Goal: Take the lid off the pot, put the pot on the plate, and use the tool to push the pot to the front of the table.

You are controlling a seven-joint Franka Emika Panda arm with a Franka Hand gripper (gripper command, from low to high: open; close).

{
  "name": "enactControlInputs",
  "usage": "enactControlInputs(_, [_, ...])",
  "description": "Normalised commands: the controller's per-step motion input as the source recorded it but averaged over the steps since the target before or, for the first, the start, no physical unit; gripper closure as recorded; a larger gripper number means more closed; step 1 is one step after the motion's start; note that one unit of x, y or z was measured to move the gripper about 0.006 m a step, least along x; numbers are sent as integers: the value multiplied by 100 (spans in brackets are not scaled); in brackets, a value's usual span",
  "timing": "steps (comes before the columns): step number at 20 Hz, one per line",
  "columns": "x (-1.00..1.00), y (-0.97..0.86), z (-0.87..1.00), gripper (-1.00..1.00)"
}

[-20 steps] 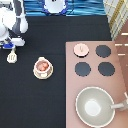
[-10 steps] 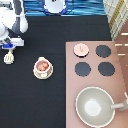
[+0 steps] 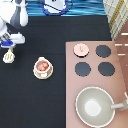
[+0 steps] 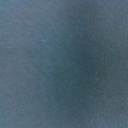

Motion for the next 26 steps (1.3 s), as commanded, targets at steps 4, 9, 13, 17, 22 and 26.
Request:
enactControlInputs(4, [-22,74,40,100])
enactControlInputs(9, [-25,79,19,100])
enactControlInputs(13, [-30,80,14,100])
enactControlInputs(17, [-60,80,-4,100])
enactControlInputs(22, [-77,80,-26,100])
enactControlInputs(26, [-75,72,-50,100])
